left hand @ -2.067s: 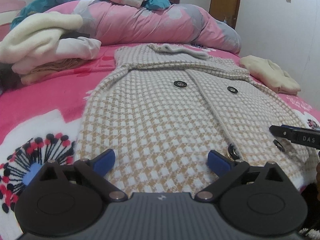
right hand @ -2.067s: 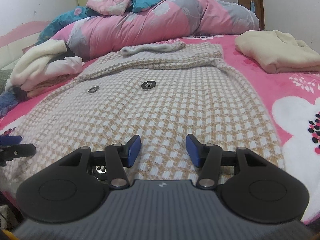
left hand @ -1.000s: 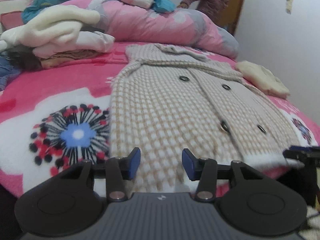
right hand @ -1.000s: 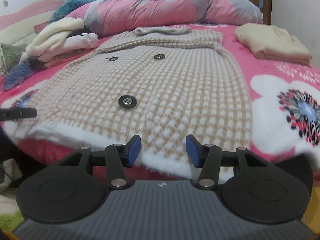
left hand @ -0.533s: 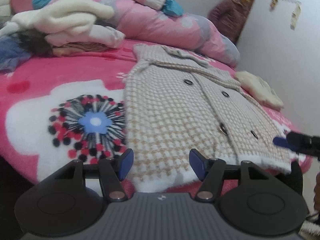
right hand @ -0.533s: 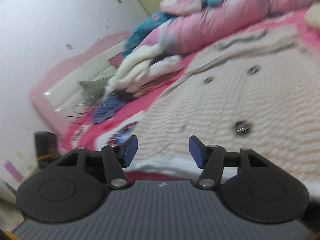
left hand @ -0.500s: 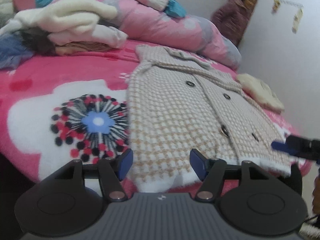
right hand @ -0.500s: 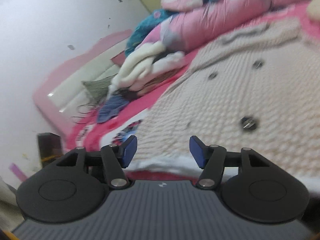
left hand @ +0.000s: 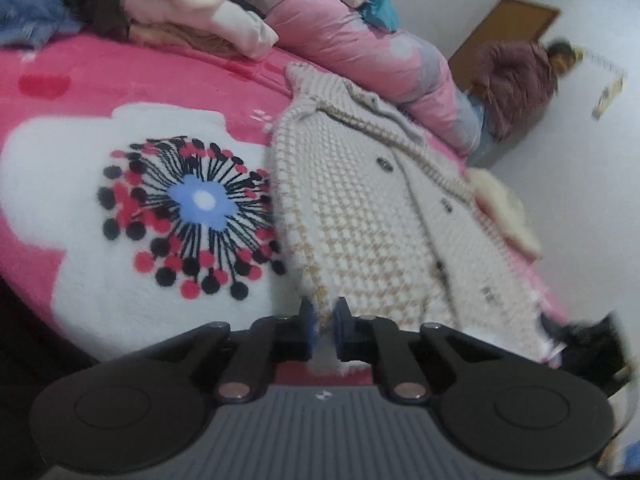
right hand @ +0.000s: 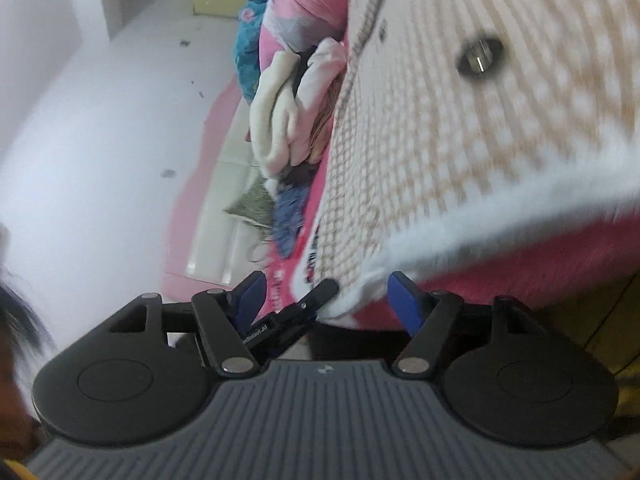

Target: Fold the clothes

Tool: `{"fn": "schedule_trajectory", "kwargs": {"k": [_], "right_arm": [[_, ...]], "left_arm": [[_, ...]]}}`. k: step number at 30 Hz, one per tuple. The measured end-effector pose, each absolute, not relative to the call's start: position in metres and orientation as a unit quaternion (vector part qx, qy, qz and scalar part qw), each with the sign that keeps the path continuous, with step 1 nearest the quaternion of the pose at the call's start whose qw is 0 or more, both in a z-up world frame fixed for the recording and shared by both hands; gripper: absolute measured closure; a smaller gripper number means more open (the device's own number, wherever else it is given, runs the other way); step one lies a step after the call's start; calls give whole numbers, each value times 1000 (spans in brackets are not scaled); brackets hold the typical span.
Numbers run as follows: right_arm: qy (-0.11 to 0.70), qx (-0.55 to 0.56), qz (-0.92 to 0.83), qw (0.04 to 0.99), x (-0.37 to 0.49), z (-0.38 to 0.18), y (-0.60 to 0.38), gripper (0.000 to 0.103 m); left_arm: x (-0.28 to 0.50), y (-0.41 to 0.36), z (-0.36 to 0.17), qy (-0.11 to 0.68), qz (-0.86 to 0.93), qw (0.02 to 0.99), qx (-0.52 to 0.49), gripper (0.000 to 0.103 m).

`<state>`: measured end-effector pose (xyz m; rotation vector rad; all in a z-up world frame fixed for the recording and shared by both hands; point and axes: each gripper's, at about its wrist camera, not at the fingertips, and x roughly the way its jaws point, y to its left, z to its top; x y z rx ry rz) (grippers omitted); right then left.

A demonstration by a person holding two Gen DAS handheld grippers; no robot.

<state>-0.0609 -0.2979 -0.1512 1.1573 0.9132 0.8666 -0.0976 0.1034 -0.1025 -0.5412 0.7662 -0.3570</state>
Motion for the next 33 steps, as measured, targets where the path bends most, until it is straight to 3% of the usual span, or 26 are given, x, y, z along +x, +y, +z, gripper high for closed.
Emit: {"fn": "schedule_trajectory", "kwargs": {"k": [16,23,25,26,30,33], "right_arm": [[442,640,386,495,-48,-206,-238,26],[407,695,363,469,-50,-212,-233,27],[402,696,362,472,-52,-210,-233,36],[401,694,362,475,-53,-209,-234,48],[398,691,363,482,-57,-204,-235,75],[390,688,369,489,-60,-199,-237,84]], "left_arm": [[-92,118,-84,320,-228,846,-359,95],[-92,121,-86,313,-240,844,-364,95],[-90,122,-89,317,-244,841,-365,94],[-91,124,-91,319,-246,838,-368,94],[-84,127,-102,332,-247,828,-378,73],[-77,128,-114,345,-248,817,-391,61]]}}
